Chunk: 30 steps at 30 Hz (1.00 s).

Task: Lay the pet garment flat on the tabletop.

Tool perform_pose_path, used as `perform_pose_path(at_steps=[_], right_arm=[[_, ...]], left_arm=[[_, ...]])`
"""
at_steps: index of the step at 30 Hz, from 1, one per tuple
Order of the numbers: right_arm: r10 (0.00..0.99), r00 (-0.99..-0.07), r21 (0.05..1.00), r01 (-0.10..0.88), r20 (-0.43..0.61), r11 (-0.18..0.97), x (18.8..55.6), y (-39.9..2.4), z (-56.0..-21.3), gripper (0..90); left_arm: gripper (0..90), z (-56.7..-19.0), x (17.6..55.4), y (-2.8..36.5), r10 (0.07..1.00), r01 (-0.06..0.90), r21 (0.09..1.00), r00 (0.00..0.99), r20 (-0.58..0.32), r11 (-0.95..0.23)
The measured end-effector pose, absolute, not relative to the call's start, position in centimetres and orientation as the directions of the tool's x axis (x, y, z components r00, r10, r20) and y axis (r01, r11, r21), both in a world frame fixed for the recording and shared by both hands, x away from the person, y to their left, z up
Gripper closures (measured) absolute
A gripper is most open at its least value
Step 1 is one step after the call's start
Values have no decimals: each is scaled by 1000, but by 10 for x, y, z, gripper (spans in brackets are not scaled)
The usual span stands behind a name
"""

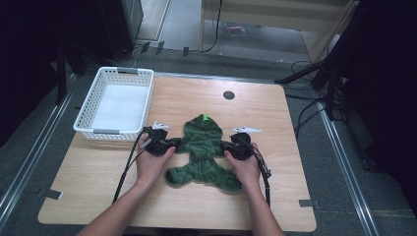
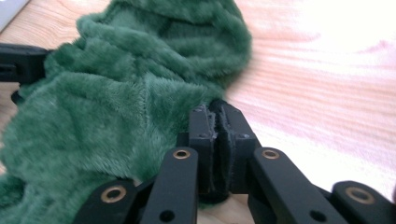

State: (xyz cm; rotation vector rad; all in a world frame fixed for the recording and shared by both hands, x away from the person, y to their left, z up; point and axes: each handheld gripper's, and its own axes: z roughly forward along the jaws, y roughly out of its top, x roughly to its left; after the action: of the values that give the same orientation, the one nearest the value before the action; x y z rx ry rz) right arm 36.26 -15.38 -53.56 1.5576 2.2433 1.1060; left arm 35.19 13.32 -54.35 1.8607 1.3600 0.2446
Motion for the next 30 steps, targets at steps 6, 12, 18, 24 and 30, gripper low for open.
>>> perform_pose_path(at_steps=[6, 12, 18, 24, 30], right_arm=[[878, -423, 679, 714, 224, 171, 358, -159, -531, 779], [865, -437, 759, 642, 245, 109, 346, -171, -501, 765], [842, -488, 782, 607, 229, 139, 357, -144, -488, 769], [860, -454, 689, 701, 233, 183, 368, -130, -524, 772], [871, -434, 680, 712, 231, 174, 367, -135, -538, 788]], left_arm=[[596, -540, 352, 137, 889, 713, 695, 370, -269, -87], [520, -517, 333, 144, 876, 625, 779, 405, -261, -57], [621, -513, 339, 127, 869, 604, 792, 435, -234, -89], [724, -542, 350, 124, 866, 687, 710, 441, -235, -157], [739, -543, 358, 120, 866, 688, 707, 444, -231, -163]])
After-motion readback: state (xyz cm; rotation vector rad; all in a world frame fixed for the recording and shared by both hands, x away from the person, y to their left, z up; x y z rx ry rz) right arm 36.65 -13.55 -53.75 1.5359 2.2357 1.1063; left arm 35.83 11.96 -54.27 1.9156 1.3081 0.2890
